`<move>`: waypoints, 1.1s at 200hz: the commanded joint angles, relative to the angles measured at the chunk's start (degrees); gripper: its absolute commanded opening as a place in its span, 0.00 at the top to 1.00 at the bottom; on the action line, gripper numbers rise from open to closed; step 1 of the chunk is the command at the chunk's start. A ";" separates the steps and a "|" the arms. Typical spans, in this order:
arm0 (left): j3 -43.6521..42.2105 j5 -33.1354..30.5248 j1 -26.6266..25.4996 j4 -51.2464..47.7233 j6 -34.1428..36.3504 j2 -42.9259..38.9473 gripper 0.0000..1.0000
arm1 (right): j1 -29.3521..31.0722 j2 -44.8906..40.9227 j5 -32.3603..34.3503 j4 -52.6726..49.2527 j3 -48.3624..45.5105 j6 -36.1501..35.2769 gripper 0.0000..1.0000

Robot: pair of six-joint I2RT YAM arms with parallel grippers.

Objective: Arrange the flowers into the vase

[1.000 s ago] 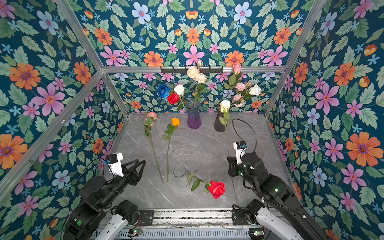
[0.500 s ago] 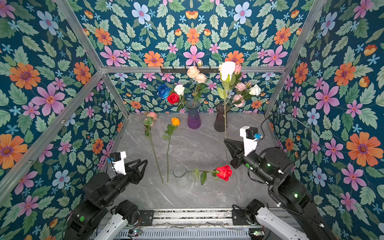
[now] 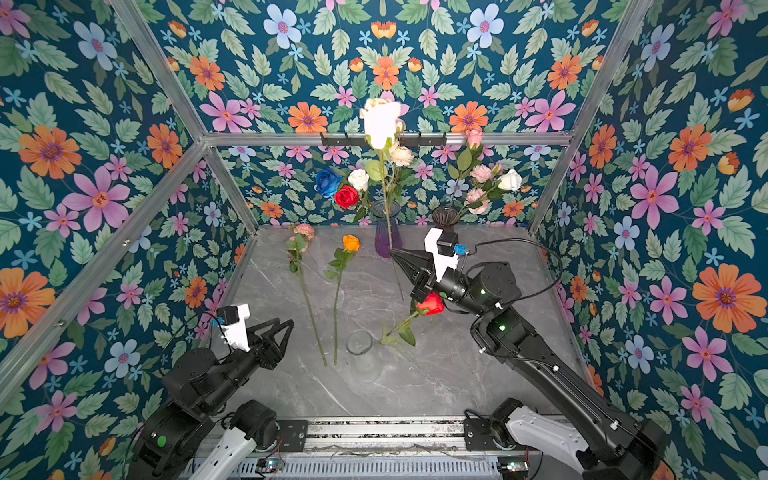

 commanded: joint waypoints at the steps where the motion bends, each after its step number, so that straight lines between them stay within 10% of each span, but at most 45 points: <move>1: -0.07 -0.06 0.12 1.32 0.43 -0.38 0.48 | 0.00 2.11 -6.86 4.12 2.83 4.35 1.00; 78: -2.03 8.84 0.08 9.53 3.33 2.56 0.38 | -0.17 7.26 -9.71 -6.99 16.67 -3.94 1.00; 129: -9.87 25.54 0.03 54.00 2.44 13.01 0.35 | -5.11 17.81 -22.00 -8.04 26.55 9.15 1.00; 167: -0.77 32.20 0.03 75.26 3.72 28.84 0.33 | -5.10 22.07 -27.79 -9.72 25.42 12.04 1.00; 220: 13.97 35.31 0.01 78.99 4.65 42.62 0.25 | -5.10 19.77 -29.76 -9.06 18.46 11.87 1.00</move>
